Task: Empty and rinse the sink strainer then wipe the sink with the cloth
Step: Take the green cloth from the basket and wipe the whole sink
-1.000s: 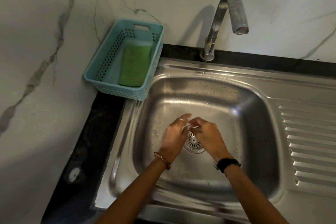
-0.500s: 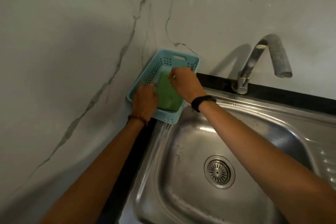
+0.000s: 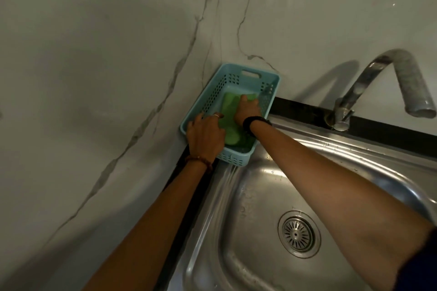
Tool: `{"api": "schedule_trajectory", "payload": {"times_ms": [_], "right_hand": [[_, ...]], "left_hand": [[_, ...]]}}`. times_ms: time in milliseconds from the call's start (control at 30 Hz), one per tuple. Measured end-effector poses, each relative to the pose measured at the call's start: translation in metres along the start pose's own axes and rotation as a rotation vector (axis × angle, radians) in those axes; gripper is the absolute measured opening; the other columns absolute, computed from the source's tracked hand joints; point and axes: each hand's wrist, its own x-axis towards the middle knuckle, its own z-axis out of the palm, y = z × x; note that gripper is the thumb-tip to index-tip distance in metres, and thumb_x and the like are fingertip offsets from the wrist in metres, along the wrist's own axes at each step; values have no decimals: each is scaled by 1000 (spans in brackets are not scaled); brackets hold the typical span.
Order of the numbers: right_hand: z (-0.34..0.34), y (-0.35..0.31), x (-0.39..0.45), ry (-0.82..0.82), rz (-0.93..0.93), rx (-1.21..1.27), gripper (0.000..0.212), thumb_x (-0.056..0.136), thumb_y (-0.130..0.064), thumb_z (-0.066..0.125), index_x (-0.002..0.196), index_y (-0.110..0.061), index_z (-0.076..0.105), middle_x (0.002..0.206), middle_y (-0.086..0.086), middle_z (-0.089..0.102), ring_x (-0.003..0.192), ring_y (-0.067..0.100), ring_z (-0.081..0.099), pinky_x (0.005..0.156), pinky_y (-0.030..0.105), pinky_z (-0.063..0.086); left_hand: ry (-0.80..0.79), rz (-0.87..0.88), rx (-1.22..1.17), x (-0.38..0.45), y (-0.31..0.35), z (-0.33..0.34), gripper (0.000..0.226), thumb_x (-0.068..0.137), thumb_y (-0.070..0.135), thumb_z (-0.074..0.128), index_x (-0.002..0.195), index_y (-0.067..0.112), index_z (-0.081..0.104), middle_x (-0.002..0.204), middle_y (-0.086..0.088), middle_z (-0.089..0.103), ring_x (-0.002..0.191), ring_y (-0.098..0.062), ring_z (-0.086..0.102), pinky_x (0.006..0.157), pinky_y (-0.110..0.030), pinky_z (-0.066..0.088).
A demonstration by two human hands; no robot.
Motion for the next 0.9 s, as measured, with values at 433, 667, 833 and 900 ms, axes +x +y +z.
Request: {"api": "schedule_trajectory", "payload": {"times_ms": [433,667,833,900], "right_hand": [[-118,-10,-92,-70,-172,1454,29,88,6,39,78,-10,60,73,5,49,57,9,51,51,14,50],[-169,20,-169,25,-385,1627,18,91,4,47,86,-8,60,80,6,58,66,10,61,57,15,56],[-180,77,-212,319,-435,1533,12,90,-9,55,92,-17,64,92,2,66,82,11,64,68,22,56],[-161,108,-227,482,-276,1490,11,90,-16,56,97,-17,65,98,2,67,89,14,62,71,24,50]], "left_hand": [[-40,210,-1035,-27,59,-61,45,82,42,60,125,38,46,119,18,60,110,3,57,91,-16,48],[127,304,-1109,-49,124,-122,34,95,14,41,83,38,62,68,22,66,63,10,58,59,-9,48],[-71,172,-1354,-71,158,-159,23,92,12,46,80,19,64,67,7,70,67,-9,67,62,-23,54],[-227,68,-1463,-81,168,-166,18,91,10,46,82,9,63,68,-3,68,66,-17,65,66,-28,55]]}}
